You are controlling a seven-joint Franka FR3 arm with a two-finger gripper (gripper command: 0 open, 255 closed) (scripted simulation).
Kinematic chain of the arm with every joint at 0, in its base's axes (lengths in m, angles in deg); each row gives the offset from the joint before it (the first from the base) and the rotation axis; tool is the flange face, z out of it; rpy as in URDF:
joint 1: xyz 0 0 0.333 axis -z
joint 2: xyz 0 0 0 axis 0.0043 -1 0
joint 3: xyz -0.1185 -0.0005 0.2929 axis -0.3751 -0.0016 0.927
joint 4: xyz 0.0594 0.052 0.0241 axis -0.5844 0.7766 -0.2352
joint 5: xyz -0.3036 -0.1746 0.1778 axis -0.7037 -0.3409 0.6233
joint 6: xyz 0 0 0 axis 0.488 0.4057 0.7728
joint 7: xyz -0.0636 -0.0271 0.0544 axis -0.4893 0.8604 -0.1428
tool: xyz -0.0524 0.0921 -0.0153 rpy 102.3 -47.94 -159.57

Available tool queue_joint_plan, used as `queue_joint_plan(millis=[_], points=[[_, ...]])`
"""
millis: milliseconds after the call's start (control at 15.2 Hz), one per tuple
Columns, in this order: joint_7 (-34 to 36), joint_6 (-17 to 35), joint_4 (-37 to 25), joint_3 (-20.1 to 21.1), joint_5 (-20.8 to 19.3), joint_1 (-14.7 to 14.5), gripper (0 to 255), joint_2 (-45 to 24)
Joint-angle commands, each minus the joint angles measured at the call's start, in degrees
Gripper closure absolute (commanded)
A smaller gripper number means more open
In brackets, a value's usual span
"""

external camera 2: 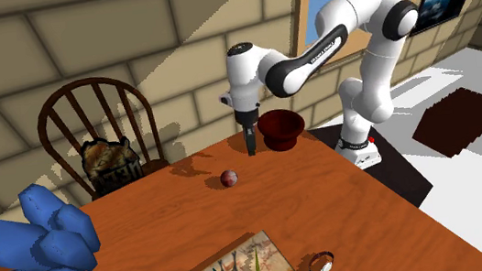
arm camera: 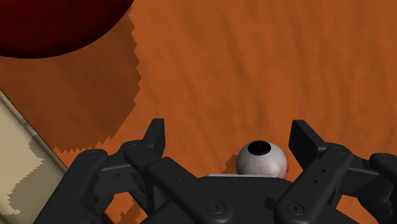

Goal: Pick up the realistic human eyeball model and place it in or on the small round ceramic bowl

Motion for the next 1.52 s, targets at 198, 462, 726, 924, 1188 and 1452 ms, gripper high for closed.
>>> queue_joint_plan(millis=[198, 462, 726, 924, 1188, 1452], points=[[3.0, 2.4, -8.7, 1.4, -1.8, -1.0, 0, -11.1], [4.7, 3.5, -14.3, 1.8, -3.2, -1.9, 0, -17.8], [4.8, 6.3, -12.5, 1.8, -3.3, -2.1, 0, -18.8], [4.9, 8.1, -11.5, 1.8, -3.4, -2.1, 0, -19.6], [4.9, 8.1, -11.5, 1.8, -3.4, -2.1, 0, -19.6], [4.9, 8.1, -11.5, 1.8, -3.4, -2.1, 0, -19.6]])
